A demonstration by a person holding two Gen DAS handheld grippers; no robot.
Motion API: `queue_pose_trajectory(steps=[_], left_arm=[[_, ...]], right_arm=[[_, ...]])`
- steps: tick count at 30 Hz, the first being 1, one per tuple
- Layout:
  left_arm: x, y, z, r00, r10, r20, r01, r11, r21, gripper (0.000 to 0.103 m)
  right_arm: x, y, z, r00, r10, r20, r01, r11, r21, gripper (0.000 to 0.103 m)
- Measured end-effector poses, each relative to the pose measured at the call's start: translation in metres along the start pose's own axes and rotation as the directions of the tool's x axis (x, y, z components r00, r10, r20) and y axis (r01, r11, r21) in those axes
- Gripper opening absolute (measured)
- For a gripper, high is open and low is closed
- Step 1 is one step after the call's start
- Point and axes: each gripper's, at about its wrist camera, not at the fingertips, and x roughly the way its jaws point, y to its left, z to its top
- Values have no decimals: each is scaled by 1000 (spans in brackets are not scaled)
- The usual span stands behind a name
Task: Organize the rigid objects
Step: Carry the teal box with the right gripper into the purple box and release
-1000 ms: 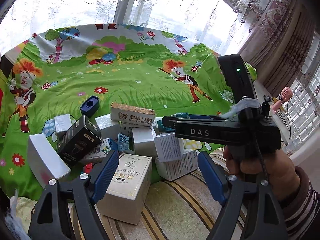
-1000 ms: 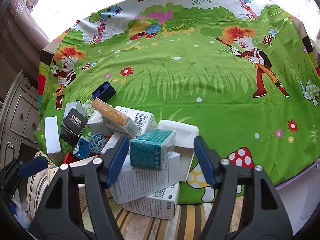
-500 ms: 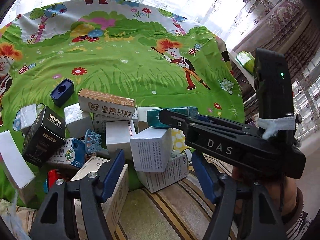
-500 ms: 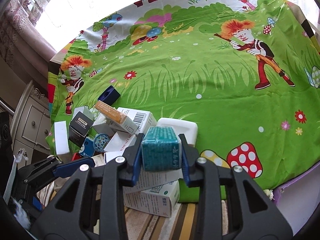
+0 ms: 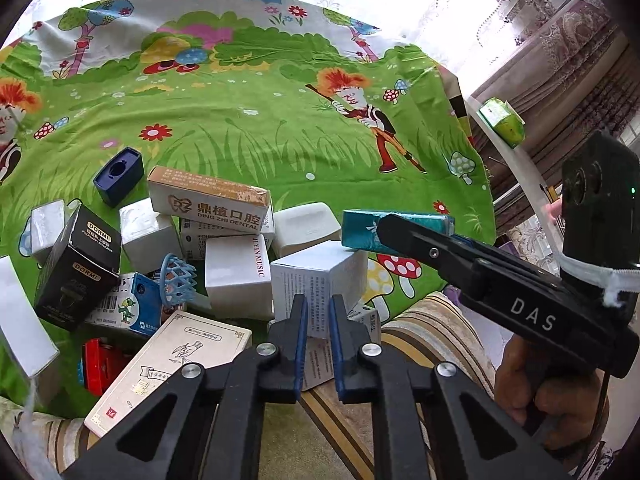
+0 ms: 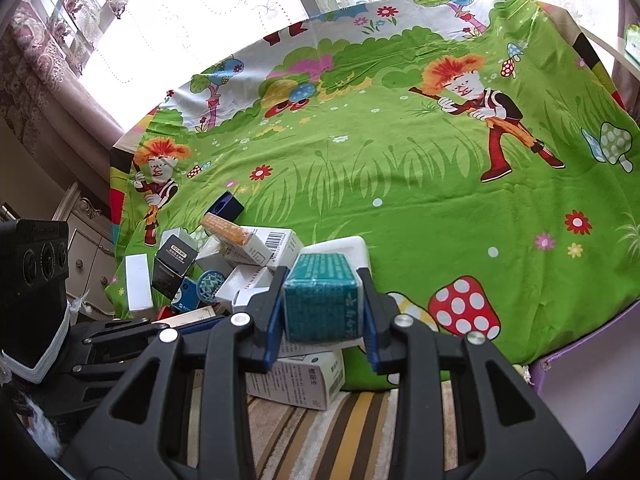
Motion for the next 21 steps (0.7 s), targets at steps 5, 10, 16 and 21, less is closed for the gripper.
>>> queue_pose_trajectory(steps=[5, 10, 16, 21], left_arm=[[-1, 3, 0, 1000, 12, 9, -12, 1000, -29, 21], [-4, 11, 4, 1000, 3, 29, -1, 998, -68, 53], [3, 13, 10, 999, -31, 9, 32, 996, -89, 53], [11, 14, 6, 997, -64, -38, 59, 991, -121, 54]], right_arm=[[-4, -9, -5, 1000, -1, 0, 1, 1000, 25, 37], [-5, -20, -9, 1000, 7, -8, -6, 998, 63, 37], [-11, -40, -16, 1000, 10, -13, -8, 993, 121, 37], [-2, -51, -23, 997, 23, -68, -12, 988, 152, 37]])
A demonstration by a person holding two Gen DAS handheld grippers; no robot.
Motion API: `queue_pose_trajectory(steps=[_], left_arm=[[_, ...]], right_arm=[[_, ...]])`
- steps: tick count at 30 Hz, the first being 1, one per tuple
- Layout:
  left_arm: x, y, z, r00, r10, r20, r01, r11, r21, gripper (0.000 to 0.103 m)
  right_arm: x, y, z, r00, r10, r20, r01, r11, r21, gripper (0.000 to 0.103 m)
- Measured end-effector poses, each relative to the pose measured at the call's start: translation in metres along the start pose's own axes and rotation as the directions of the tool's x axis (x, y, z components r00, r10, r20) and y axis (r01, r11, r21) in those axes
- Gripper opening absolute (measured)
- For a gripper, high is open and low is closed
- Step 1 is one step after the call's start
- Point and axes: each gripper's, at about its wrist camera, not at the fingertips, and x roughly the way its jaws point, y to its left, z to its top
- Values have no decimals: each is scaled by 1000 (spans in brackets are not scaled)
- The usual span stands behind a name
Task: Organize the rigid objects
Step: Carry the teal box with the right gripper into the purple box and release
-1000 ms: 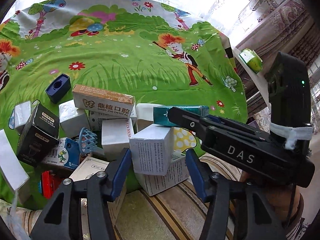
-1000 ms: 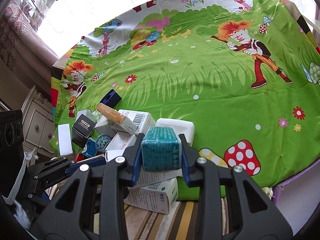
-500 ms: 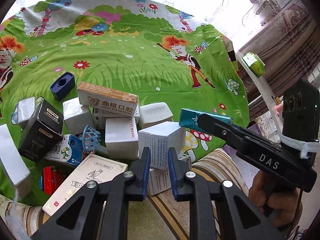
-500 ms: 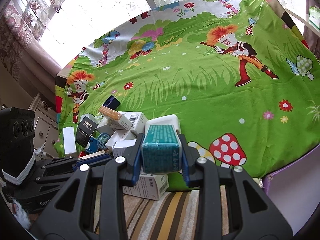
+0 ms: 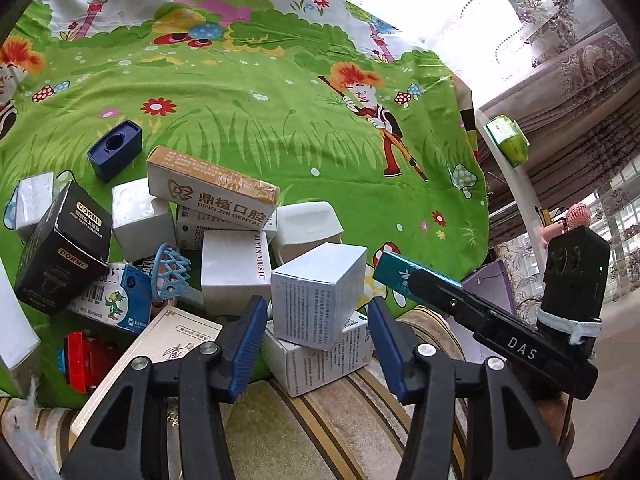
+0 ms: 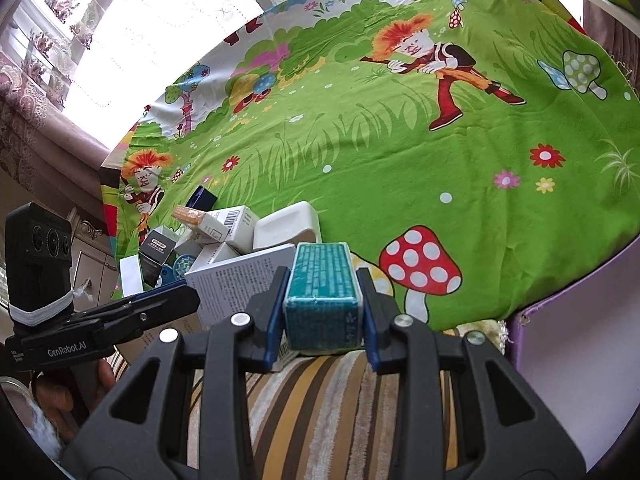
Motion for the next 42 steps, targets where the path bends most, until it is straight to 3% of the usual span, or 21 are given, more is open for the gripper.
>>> queue_pose_trajectory(steps=[12, 18, 19, 21, 27, 35, 42], left_arm=[[14, 0, 8, 994, 46, -101, -49, 998, -30, 56], [18, -4, 9, 993, 66, -96, -67, 998, -5, 56], [19, -4, 8, 993, 70, -97, -71, 997, -1, 55], [20, -5, 7, 992, 87, -90, -86, 996, 14, 41], [8, -8, 3, 996, 79, -40, -78, 997, 13, 40], [-24, -32, -10, 997, -14, 79, 12, 1000, 25, 37], [-17, -79, -33, 988, -144, 59, 140, 987, 76, 37]], right_arm=[[17, 5, -4, 998, -12, -66, 9, 999, -44, 37], [20, 8, -5, 997, -13, -79, 8, 998, -62, 37], [20, 8, -5, 997, -14, -79, 9, 998, -65, 37], [20, 10, -6, 997, -19, -77, 14, 997, -71, 37], [6, 12, -8, 999, -21, -28, 19, 997, -81, 37], [-50, -7, -22, 989, -109, 98, 117, 990, -80, 37], [-91, -42, -47, 959, -242, 147, 251, 967, -47, 37]])
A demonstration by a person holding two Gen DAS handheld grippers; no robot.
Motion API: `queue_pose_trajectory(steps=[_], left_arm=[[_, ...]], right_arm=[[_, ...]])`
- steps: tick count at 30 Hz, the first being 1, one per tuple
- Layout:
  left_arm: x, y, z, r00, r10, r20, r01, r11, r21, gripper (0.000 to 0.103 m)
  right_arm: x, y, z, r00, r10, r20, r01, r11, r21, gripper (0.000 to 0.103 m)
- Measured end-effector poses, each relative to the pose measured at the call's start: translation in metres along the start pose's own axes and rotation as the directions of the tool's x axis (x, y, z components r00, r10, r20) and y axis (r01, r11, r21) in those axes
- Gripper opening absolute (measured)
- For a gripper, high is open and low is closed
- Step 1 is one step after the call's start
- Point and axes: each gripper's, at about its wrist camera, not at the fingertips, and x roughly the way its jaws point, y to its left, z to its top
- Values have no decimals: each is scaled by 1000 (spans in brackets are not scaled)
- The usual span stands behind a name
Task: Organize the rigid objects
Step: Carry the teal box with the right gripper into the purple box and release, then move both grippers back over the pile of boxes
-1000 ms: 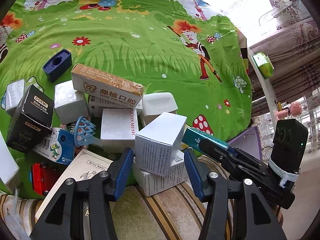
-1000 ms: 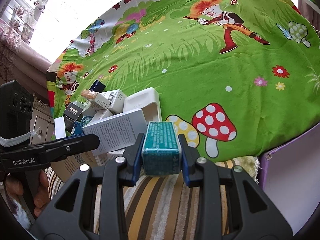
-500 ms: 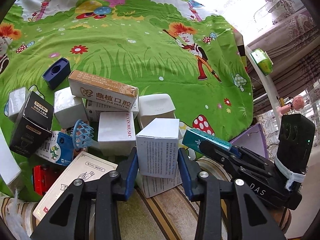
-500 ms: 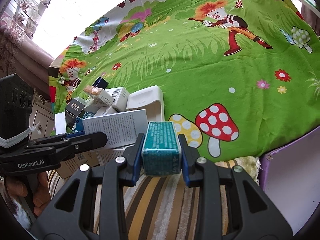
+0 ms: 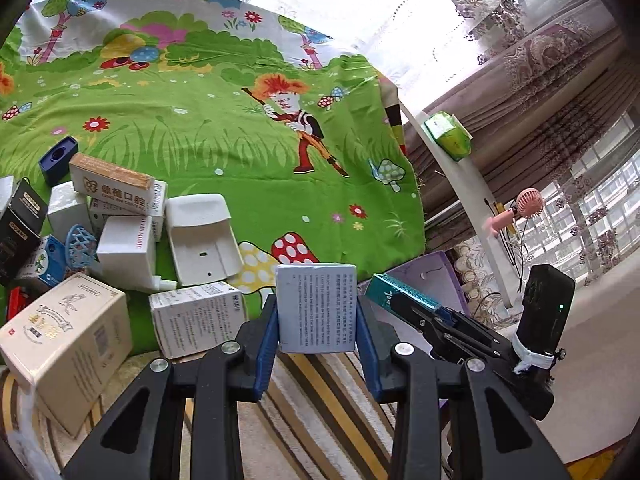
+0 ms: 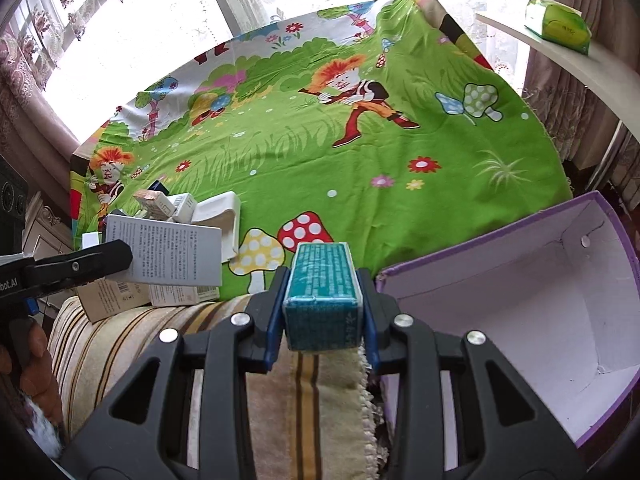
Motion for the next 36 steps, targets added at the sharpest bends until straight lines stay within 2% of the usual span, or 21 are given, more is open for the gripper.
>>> queue_pose_trajectory(steps=[7, 13, 14, 16, 17, 18, 20, 23, 26, 29, 33, 36], left_arm=[[22, -38, -19, 993, -94, -68, 97, 995, 35, 37], [43, -65, -35, 977, -157, -144, 168, 983, 70, 37], [47, -69, -38, 974, -160, -161, 175, 981, 81, 37], [51, -73, -41, 972, -152, -179, 170, 982, 88, 41], [52, -74, -42, 972, -150, -182, 169, 981, 92, 46], [51, -74, -42, 972, -149, -179, 168, 981, 95, 48], [47, -72, -41, 977, -139, -159, 156, 983, 97, 54], [42, -67, -38, 985, -122, -123, 133, 987, 91, 56], [36, -64, -37, 994, -85, -63, 92, 990, 110, 64], [30, -65, -36, 999, -34, 9, 33, 987, 159, 68], [24, -64, -33, 1000, 13, 27, -18, 981, 192, 68], [15, -56, -30, 999, 1, 51, -11, 984, 177, 68]], right_arm=[[-32, -38, -18, 993, -111, 29, 110, 993, 31, 37], [-47, -59, -26, 988, -149, 37, 147, 987, 68, 37], [-49, -61, -26, 987, -155, 38, 152, 986, 74, 41], [-53, -64, -25, 982, -181, 50, 177, 981, 85, 64], [-55, -65, -24, 978, -201, 64, 195, 977, 87, 81], [-58, -65, -24, 972, -219, 81, 211, 973, 89, 88], [-61, -66, -21, 965, -245, 95, 236, 967, 95, 91], [-61, -66, -18, 965, -240, 102, 230, 968, 98, 94], [-62, -61, -20, 967, -207, 146, 198, 977, 77, 94], [-61, -55, -22, 970, -173, 173, 167, 985, 49, 95], [-59, -52, -21, 979, -127, 161, 119, 991, 59, 95], [-60, -46, -21, 984, -67, 168, 58, 997, 58, 95]])
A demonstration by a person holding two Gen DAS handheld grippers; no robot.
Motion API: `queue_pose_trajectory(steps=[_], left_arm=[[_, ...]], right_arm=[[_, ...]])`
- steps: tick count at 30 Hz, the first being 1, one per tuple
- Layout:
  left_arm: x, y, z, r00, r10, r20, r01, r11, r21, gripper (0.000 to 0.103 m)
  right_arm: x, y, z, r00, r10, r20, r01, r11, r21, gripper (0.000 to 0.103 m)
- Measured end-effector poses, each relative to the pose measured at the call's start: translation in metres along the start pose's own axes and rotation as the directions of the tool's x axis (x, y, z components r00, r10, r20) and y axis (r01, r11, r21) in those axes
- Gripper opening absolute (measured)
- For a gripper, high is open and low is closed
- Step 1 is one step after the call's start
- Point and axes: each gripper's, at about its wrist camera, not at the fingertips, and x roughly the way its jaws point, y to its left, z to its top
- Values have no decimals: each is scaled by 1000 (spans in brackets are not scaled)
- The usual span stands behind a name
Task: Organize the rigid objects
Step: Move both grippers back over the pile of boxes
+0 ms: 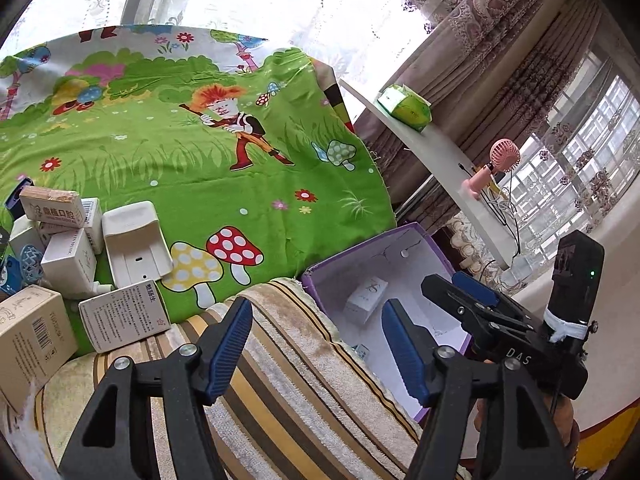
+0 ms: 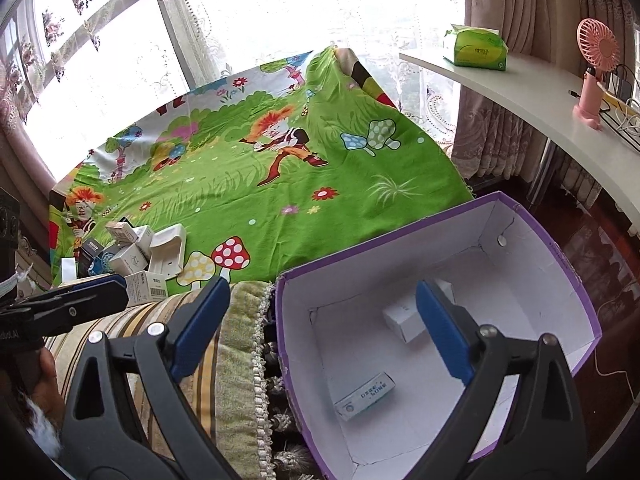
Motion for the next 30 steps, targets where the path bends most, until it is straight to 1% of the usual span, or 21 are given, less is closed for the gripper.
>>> queue_pose_trajectory(steps=[2, 4, 6, 10, 16, 21, 25, 28, 30], left_arm=[[-7, 5, 0, 1000, 10, 21, -10, 1000, -10, 68], [-15, 10, 0, 997, 52, 49, -52, 999, -2, 68], [-23, 18, 0, 995, 76, 70, -76, 997, -9, 68], [-42, 42, -1, 990, 90, 106, -83, 994, -66, 68], [-79, 89, -2, 974, 139, 180, -107, 978, -178, 68], [-104, 137, -4, 956, 218, 198, -156, 945, -287, 69], [-121, 173, -6, 942, 268, 200, -183, 915, -361, 74], [-132, 198, -8, 934, 298, 198, -195, 888, -417, 76], [-137, 214, -9, 932, 309, 189, -193, 866, -462, 78]], right_arm=[[-1, 7, 0, 1000, 7, 4, -7, 1000, -27, 95], [2, 13, -1, 1000, 18, -2, -18, 999, -39, 95], [5, 17, -2, 999, 41, -14, -42, 999, -33, 95], [12, 24, -2, 998, 56, -34, -57, 998, -28, 95], [24, 40, 1, 997, 59, -55, -62, 996, -64, 95], [38, 57, 6, 993, 80, -82, -87, 992, -91, 95], [46, 78, 10, 991, 104, -87, -115, 984, -135, 95], [52, 92, 14, 988, 122, -92, -137, 976, -167, 95], [56, 104, 17, 987, 131, -95, -148, 969, -197, 93]])
